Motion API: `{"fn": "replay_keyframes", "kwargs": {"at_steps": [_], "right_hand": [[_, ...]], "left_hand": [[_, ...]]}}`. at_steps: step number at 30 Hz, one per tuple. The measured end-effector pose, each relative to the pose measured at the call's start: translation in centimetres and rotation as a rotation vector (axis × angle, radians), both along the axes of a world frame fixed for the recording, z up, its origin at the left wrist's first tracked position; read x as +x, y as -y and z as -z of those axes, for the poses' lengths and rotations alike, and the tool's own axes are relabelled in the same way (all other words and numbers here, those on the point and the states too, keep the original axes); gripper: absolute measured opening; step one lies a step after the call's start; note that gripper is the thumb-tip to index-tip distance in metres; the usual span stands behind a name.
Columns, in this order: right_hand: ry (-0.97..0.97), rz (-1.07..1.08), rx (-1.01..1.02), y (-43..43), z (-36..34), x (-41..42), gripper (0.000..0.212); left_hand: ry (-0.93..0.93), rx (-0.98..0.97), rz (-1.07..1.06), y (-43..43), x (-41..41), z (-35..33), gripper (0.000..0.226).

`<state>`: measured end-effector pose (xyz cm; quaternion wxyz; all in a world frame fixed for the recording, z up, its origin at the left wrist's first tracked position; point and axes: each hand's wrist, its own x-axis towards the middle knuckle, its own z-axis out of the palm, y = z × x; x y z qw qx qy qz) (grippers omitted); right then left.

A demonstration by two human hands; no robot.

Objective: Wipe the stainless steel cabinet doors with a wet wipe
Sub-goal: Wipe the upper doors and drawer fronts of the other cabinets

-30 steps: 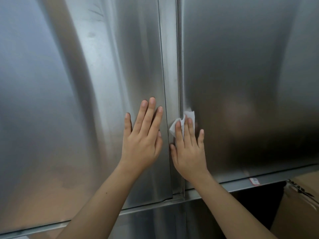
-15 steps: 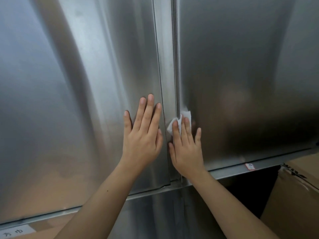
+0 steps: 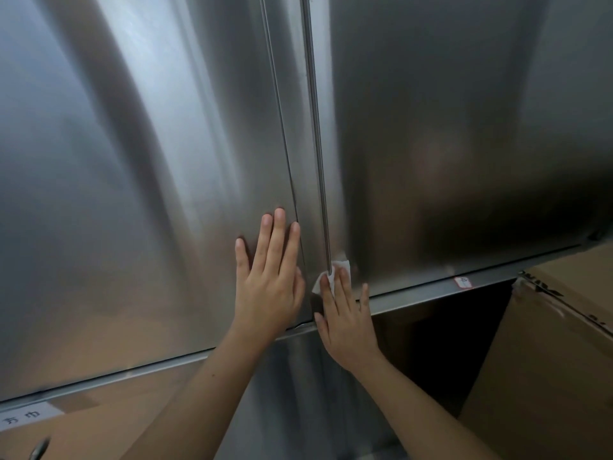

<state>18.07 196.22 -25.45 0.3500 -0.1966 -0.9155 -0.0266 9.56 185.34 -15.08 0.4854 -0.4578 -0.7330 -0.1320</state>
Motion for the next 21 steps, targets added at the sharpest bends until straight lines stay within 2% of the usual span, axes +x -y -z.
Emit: {"fn": "replay_keyframes", "kwargs": {"at_steps": [7,16,21], "right_hand": [[0.108,-0.019,-0.045,0.4,1.6,1.3,0.066],[0.028,-0.045,-0.079,0.1,-1.0,0.5,0.066],[0.151,-0.021,-0.078,0.5,1.2,1.5,0.069]], "left_hand": [[-0.008,-0.019,-0.016,0.1,-0.1,-0.1,0.058],[0.008,-0.007,0.005,0.0,0.1,-0.2,0.055],[-0.011,0.007,0.014,0.1,-0.4,0.1,0.057]]}}
